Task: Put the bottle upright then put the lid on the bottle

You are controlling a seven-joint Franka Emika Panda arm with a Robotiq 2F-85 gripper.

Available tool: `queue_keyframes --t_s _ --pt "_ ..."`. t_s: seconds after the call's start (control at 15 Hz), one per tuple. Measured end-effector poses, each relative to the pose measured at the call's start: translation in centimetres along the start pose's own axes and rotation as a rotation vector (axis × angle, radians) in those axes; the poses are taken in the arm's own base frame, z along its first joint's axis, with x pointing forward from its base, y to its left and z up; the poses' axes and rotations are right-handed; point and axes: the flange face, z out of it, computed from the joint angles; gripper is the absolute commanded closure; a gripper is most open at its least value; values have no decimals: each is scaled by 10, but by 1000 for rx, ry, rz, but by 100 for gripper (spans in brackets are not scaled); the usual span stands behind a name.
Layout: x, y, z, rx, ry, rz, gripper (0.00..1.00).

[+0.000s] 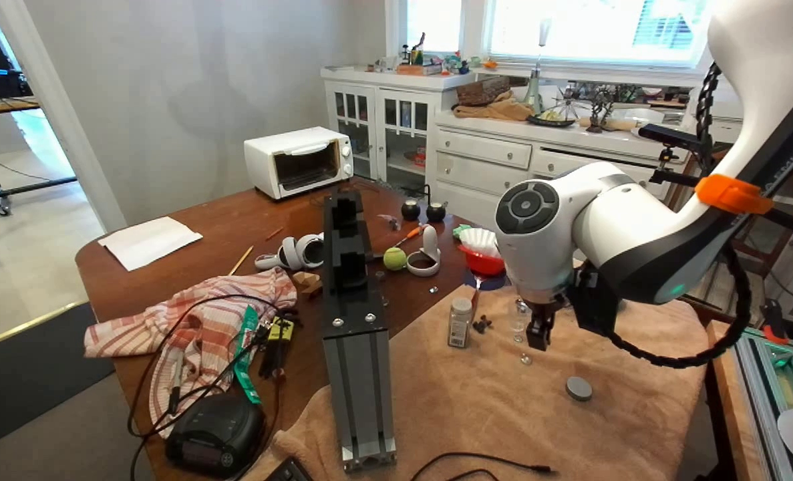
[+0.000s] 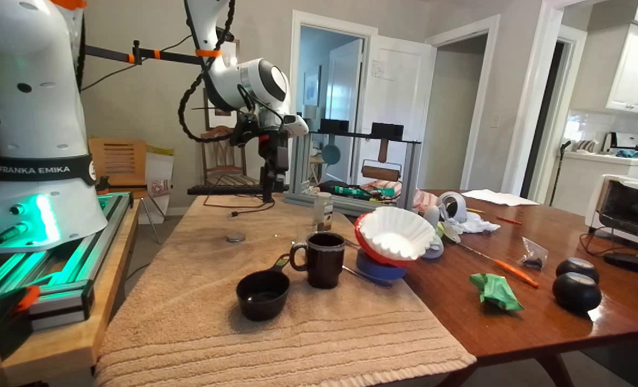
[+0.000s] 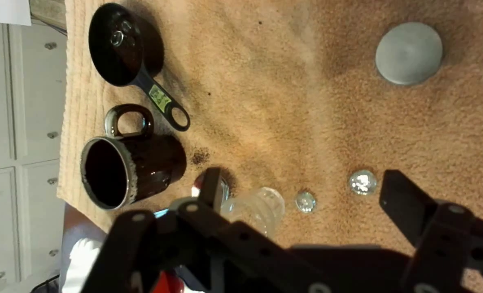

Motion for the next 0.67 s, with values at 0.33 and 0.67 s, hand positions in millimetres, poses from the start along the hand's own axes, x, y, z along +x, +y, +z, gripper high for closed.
queue_keyframes --t_s 0.33,0.67 --pt "-5 1 5 -10 -8 -15 0" --pt "-8 0 8 0 -24 -80 0"
